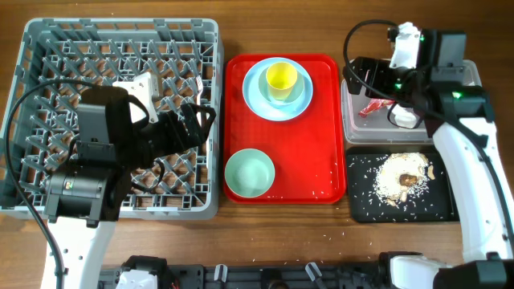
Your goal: Sort waste into correct bins and load items into the dishwasher rack
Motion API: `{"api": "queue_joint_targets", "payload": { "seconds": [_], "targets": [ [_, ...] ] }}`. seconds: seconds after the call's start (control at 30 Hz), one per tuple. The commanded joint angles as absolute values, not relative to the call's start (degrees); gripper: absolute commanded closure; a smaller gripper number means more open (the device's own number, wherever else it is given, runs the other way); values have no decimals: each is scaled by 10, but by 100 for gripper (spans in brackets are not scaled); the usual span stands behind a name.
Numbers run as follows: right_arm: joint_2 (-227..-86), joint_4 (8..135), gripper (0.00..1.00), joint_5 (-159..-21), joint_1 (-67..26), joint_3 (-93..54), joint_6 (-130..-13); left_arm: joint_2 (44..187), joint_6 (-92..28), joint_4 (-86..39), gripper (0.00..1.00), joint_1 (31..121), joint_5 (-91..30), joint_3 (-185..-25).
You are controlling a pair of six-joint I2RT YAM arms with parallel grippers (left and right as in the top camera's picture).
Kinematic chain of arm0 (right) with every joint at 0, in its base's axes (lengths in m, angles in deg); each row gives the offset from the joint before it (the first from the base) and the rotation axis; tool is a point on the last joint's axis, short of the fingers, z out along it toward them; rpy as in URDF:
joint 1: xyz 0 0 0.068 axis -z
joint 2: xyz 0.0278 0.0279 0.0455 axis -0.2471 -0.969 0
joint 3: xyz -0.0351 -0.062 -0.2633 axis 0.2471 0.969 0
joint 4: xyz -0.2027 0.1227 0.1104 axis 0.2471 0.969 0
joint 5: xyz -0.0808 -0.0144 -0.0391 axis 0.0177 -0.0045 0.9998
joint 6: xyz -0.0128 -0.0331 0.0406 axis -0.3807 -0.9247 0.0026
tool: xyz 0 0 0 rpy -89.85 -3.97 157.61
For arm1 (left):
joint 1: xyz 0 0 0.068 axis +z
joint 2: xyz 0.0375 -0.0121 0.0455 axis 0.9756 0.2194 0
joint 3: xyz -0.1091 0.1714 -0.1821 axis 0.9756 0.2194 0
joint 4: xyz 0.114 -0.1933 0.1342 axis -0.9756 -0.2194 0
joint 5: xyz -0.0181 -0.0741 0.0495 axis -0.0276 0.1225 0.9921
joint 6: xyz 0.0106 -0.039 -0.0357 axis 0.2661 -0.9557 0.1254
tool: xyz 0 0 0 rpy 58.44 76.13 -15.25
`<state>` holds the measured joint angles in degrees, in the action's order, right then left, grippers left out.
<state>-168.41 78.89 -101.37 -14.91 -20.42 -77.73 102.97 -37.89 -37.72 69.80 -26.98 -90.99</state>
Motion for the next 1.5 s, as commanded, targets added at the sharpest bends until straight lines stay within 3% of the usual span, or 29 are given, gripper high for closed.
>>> {"api": "queue_joint_targets", "payload": {
  "seconds": [0.0,0.4,0.5,0.6,0.7,0.83,0.93,1.07,1.47],
  "targets": [
    [-1692,788,0,-1047,-150,-204,-779,1029,-380,-376,0,701,-277,-915],
    [-1694,784,0,-1050,-150,-204,-771,1029,-380,-376,0,701,-277,-915],
    [-1694,800,0,-1090,-150,-204,-565,1029,-380,-376,0,701,-277,-915],
    [-1704,828,94,-1160,-188,-201,-556,1029,-380,-376,0,701,-277,-915],
    [-1709,833,96,-1092,-269,-198,-557,1029,-380,-376,0,701,-277,-915],
    [-1719,816,96,-816,-430,-190,-574,1029,-380,-376,0,701,-277,-915],
    [-1741,791,96,-689,-505,-190,-588,1029,-380,-376,0,701,-277,-915],
    [-1792,743,96,-678,-541,-190,-617,1029,-380,-376,0,701,-277,-915],
    [-1940,646,96,-678,-536,-190,-621,1029,-380,-376,0,701,-277,-915]
  ]
}}
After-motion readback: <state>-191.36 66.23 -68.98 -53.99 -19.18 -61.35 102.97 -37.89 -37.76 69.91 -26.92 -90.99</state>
